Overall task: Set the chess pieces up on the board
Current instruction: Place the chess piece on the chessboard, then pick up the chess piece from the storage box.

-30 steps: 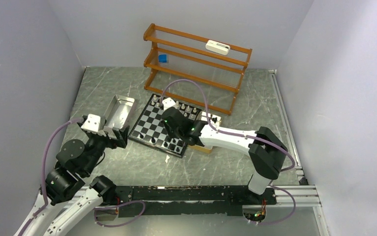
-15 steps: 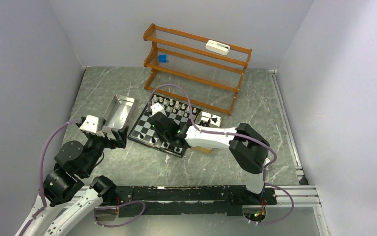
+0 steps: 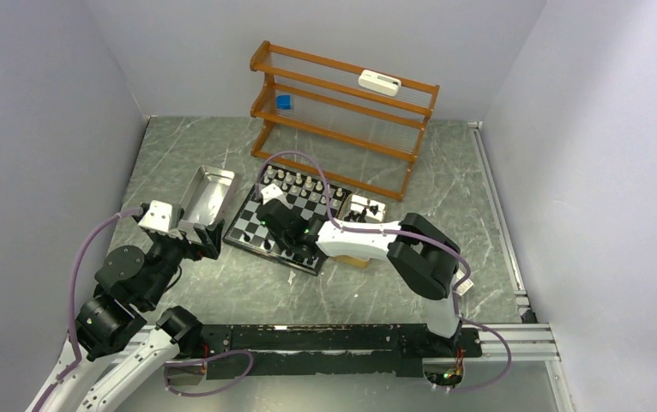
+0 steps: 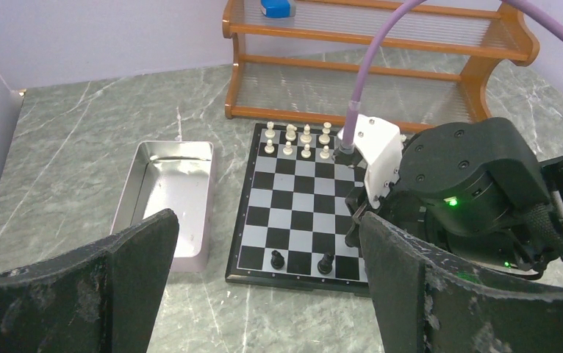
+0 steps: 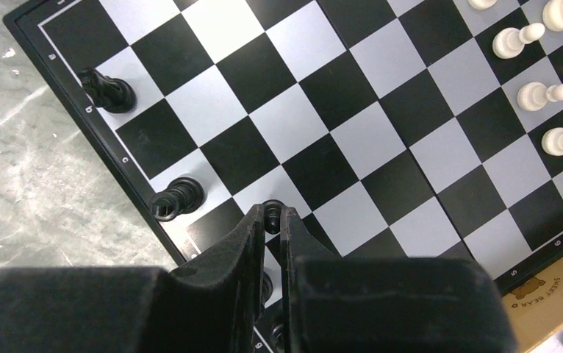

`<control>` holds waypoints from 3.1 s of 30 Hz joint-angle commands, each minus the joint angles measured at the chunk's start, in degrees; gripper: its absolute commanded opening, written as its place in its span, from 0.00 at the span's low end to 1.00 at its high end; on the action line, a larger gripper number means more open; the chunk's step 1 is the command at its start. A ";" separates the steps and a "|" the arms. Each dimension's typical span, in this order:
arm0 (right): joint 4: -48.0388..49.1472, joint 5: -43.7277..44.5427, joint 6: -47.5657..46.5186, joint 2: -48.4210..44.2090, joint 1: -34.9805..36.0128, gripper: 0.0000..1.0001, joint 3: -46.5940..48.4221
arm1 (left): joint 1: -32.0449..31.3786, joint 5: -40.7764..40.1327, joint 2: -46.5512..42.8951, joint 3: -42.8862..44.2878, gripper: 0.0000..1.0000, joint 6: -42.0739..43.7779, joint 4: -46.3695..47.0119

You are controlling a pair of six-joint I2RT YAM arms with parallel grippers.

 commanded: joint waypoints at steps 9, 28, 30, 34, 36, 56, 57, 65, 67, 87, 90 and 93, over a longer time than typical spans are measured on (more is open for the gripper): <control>-0.13 1.60 -0.15 2.52 0.22 0.14 2.64 | -0.31 -0.28 -0.74 -0.27 0.98 0.75 1.51; -1.21 0.59 0.12 4.31 0.25 0.17 3.44 | -0.31 -0.21 -0.79 -0.36 0.97 0.80 1.51; -1.18 0.58 0.15 4.37 0.20 0.19 3.52 | -0.31 -0.23 -0.74 -0.41 0.98 0.75 1.51; -1.50 0.60 0.12 4.33 0.19 0.23 3.87 | -0.29 -0.23 -0.66 -0.47 0.98 0.84 1.51; -1.68 0.58 0.03 4.16 0.17 0.24 4.11 | -0.31 -0.20 -0.55 -0.32 0.97 0.75 1.46; -2.53 1.99 0.57 -3.43 0.01 0.31 2.76 | -0.31 -0.17 -0.52 -0.37 0.98 0.75 1.51; -2.53 2.05 0.44 -4.01 0.01 0.31 2.47 | -0.31 -0.13 -0.50 -0.36 0.98 0.75 1.50; -4.63 4.74 -0.32 -8.29 -1.42 0.30 0.91 | -0.31 -0.19 -0.43 -0.45 0.97 0.75 1.51; -4.62 5.60 -0.43 -10.19 -1.97 0.30 -0.30 | -0.31 -0.06 -0.31 -0.36 0.98 0.82 1.42; -5.34 6.12 -1.34 -25.50 -21.28 0.29 -18.06 | -0.31 1.03 0.40 -0.53 0.97 0.93 1.76; -2.88 5.36 -1.09 -24.49 -23.55 0.29 -19.42 | -0.31 1.02 0.70 -0.45 0.98 0.93 1.56; 0.78 3.92 -1.15 -23.04 -25.50 0.30 -20.46 | -0.31 0.87 0.67 -0.36 0.97 0.84 1.50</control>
